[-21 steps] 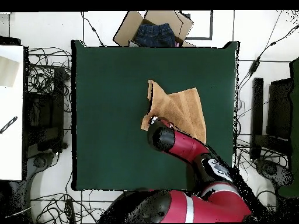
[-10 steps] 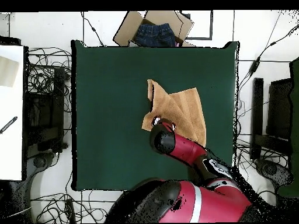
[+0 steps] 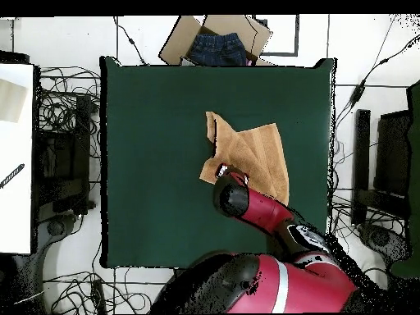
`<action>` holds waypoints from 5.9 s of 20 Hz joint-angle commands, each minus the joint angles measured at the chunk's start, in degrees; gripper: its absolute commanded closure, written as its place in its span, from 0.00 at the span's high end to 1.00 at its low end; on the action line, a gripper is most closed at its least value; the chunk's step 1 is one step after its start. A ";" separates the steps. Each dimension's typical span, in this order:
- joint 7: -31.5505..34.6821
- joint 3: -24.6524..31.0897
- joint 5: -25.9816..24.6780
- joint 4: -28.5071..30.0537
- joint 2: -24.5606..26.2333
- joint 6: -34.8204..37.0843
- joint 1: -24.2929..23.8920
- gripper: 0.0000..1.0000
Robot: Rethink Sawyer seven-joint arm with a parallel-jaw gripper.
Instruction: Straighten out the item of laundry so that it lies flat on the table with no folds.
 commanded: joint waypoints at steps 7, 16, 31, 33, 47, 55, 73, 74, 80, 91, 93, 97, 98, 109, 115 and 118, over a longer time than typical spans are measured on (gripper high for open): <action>8.70 3.50 -0.71 -4.06 5.20 -0.05 -0.24 0.00; 17.24 0.68 4.52 5.01 1.07 -4.18 5.44 0.00; 23.33 1.19 11.46 16.03 -3.18 -6.92 9.95 0.00; 23.22 1.36 11.29 16.07 -3.05 -7.02 9.72 0.00; 22.27 2.67 9.53 15.58 -2.27 -6.77 7.36 0.00; 20.71 0.98 9.52 15.38 -3.66 -6.34 8.73 1.00; 13.70 -11.20 9.85 10.39 -22.59 22.76 17.58 1.00; 12.95 -9.60 9.22 10.82 -22.07 20.05 16.17 1.00; 11.54 -5.34 5.66 8.91 -17.13 12.45 11.76 1.00; 9.16 -6.07 3.01 4.51 -15.87 17.58 11.05 1.00; 9.32 -6.48 2.81 4.25 -16.21 18.40 11.45 1.00; 9.02 -6.96 2.26 3.57 -17.18 21.02 11.78 1.00; 8.73 -7.01 2.21 3.34 -17.58 21.91 11.73 1.00; 6.85 -6.92 0.50 -0.20 -18.87 28.20 9.98 1.00; 7.90 -7.42 -0.10 -0.83 -20.60 31.43 10.86 1.00; 7.90 -7.47 -0.42 -0.92 -21.29 32.58 10.75 1.00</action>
